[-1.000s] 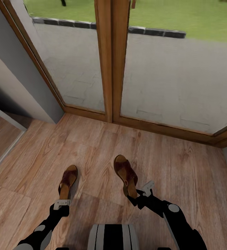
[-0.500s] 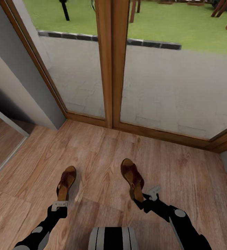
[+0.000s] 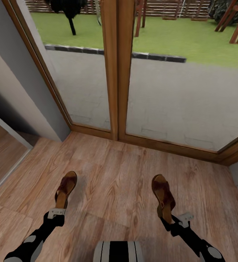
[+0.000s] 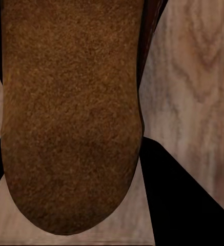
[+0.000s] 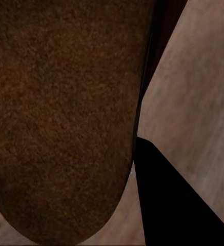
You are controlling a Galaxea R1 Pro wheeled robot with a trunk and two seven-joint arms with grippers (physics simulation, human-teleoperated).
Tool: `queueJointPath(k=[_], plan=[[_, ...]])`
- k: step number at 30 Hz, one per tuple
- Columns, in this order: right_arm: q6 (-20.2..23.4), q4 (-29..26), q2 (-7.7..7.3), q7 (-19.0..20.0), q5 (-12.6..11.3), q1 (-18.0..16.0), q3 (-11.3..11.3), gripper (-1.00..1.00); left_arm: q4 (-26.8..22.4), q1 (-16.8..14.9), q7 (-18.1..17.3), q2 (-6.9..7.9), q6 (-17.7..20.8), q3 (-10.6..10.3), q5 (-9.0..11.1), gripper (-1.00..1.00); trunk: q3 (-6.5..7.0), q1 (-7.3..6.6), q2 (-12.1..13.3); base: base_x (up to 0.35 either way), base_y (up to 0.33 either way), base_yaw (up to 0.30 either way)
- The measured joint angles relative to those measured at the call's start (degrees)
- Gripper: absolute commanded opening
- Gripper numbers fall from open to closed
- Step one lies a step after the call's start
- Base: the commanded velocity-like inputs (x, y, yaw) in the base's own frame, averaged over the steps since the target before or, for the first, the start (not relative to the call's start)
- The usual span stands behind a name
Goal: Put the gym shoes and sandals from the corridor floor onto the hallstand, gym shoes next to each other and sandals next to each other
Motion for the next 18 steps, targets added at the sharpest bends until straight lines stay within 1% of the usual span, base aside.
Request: queueJointPath(k=[2,3,5,6,7,9,10,11,12,13,14,15,16,17,18], plan=[[-0.92,0.4,-0.01,-0.15,0.01,0.0,-0.69,-1.0,-0.06,0.99,-0.22,0.07,0.01,0.03,-0.02,-1.0,0.44,-0.05,0.03,0.0,0.0,0.0],[-1.37,0.67,-0.07,-2.43,-0.08,0.0,-1.24,-1.0,-0.02,2.14,-0.31,0.0,-0.01,0.09,-0.09,-1.0,0.66,-0.08,0.04,0.0,0.0,0.0],[-1.67,1.17,-0.04,-7.41,0.03,0.01,-1.41,-1.0,0.13,2.74,-0.31,-0.19,-0.08,0.11,0.44,-1.0,1.11,-0.13,0.07,0.0,0.0,0.0],[-1.74,2.28,0.02,-12.28,0.1,0.02,-1.44,-1.0,0.21,3.0,-0.29,-0.34,-0.12,0.16,1.42,-1.0,1.33,-0.15,0.08,0.0,0.0,0.0],[-3.02,6.03,0.03,-20.78,0.04,0.05,-1.49,-1.0,0.29,4.19,-0.25,-0.46,-0.12,0.43,4.48,-1.0,1.54,-0.17,0.1,0.0,0.0,0.0],[-5.05,7.3,0.06,-23.04,0.21,0.02,-1.23,-1.0,0.29,4.58,-0.26,-0.46,-0.23,0.19,5.39,-1.0,1.99,-0.23,0.12,0.0,0.0,0.0],[-7.73,8.6,0.06,-24.19,0.27,0.02,-1.21,-1.0,0.31,5.25,-0.25,-0.36,-0.51,0.27,5.88,-1.0,2.21,-0.26,0.13,0.0,0.0,0.0],[-10.19,10.97,0.06,-24.79,0.41,0.06,-1.16,-1.0,0.21,7.34,0.37,-0.33,-3.17,0.48,6.35,-1.0,2.47,-0.28,0.15,0.0,0.0,0.0],[-10.56,11.36,0.03,-24.88,0.34,0.07,-1.2,-1.0,0.27,7.94,0.75,-0.35,-4.04,0.08,6.14,-1.0,2.76,-0.31,0.16,0.0,0.0,0.0],[-11.01,11.72,0.0,-24.96,0.31,0.16,-1.26,-1.0,0.31,9.04,1.44,-0.35,-4.74,0.31,6.24,-1.0,3.06,-0.33,0.17,0.0,0.0,0.0],[-12.48,12.0,-0.06,-25.1,0.32,1.56,-1.34,-1.0,0.32,11.07,1.93,-0.35,-5.27,0.35,6.45,-1.0,3.36,-0.36,0.19,0.0,0.0,0.0],[-13.39,12.04,-0.07,-25.12,0.37,2.27,-1.27,-1.0,0.32,11.58,1.98,-0.39,-5.42,0.09,6.61,-1.0,3.68,-0.39,0.2,0.0,0.0,0.0],[-13.81,12.04,-0.08,-25.13,0.32,2.61,-1.29,-1.0,0.3,11.78,1.99,-0.38,-5.44,0.25,6.97,-1.0,3.99,-0.41,0.21,0.0,0.0,0.0],[-14.95,12.1,-0.08,-25.15,0.36,3.74,-1.29,-1.0,0.29,12.56,2.02,-0.32,-5.69,0.32,8.0,-1.0,4.29,-0.44,0.23,0.0,0.0,0.0],[-15.32,12.12,-0.06,-25.17,0.35,4.15,-1.27,-1.0,0.27,12.88,2.0,-0.29,-5.84,0.22,8.49,-1.0,4.61,-0.46,0.24,0.0,0.0,0.0]])
